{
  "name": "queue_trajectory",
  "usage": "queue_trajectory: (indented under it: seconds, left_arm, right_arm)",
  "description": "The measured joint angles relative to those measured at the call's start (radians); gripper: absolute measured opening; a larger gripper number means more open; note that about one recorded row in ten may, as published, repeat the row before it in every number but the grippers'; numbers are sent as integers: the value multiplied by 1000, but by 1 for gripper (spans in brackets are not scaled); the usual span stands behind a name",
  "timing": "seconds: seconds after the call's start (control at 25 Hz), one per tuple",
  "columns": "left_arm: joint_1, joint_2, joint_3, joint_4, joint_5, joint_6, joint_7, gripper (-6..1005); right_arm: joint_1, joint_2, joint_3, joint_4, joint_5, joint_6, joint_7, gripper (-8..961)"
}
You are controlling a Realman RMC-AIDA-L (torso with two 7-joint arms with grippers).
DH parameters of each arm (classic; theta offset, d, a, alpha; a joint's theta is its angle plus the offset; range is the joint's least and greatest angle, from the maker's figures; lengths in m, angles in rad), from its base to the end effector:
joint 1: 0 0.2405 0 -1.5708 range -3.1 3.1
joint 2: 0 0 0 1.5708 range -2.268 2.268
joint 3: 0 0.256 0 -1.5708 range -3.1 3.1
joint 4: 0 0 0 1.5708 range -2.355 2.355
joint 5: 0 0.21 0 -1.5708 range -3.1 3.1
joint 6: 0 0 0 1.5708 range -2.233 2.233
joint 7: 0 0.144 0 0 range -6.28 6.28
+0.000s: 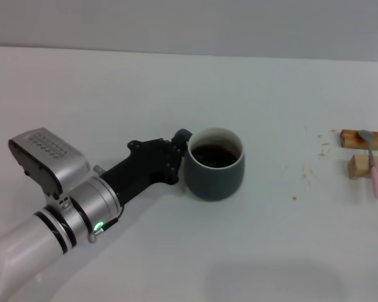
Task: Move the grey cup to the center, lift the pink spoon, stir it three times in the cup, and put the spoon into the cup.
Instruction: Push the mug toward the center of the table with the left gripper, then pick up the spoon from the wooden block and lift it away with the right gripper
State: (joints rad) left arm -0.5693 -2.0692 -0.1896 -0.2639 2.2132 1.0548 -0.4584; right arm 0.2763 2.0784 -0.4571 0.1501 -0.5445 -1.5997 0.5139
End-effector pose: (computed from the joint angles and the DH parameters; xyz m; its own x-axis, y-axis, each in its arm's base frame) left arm -0.2577 0.3145 -0.1113 0.6768 0.2242 0.7012 0.6317 -0.6660 -0.3968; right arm 0.3954 0.2234 0.0508 0.3908 0.3497 -0.8515 -0.9146 0.2522 -0.3162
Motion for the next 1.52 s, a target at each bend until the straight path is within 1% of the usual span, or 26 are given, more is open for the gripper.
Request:
queue_trajectory:
  seconds: [0.16,0.24,0.4,0.64,0.72,0.84,0.88,1.08,1.28,1.52]
  left_arm:
    - [-15,4,-1,-19,51,13,-41,1]
    - [-33,4,-8,-20,93,27,-69,1]
    - [-43,5,-10,-14,97,29,-78,2]
    - [-38,9,-57,25,99,43,-89,2]
    - [-38,9,-66,38,99,48,-96,3]
    - [-39,10,-75,49,99,53,-105,3]
    - [-42,10,-88,73,99,61,-129,3]
    - [-50,11,-85,93,99,62,-146,3]
    - [-66,11,-81,95,99,54,-147,4]
    - [-73,10,-79,96,99,46,-148,4]
  right_arm:
    - [0,0,-6,-3,-3,7,0,816]
    - [1,0,-9,-4,-6,12,0,816]
    - [0,0,-10,-4,-7,14,0,816]
    - [-3,0,-13,-2,-9,15,0,816]
    - [-3,0,-30,2,-11,15,0,816]
    - [-3,0,-89,4,-31,29,2,816]
    - [-3,0,-99,4,-39,35,3,816]
    - [-13,3,-121,16,-63,50,4,817]
    - [-26,5,-143,62,-73,11,17,817]
    - [-40,2,-144,80,-182,-23,74,817]
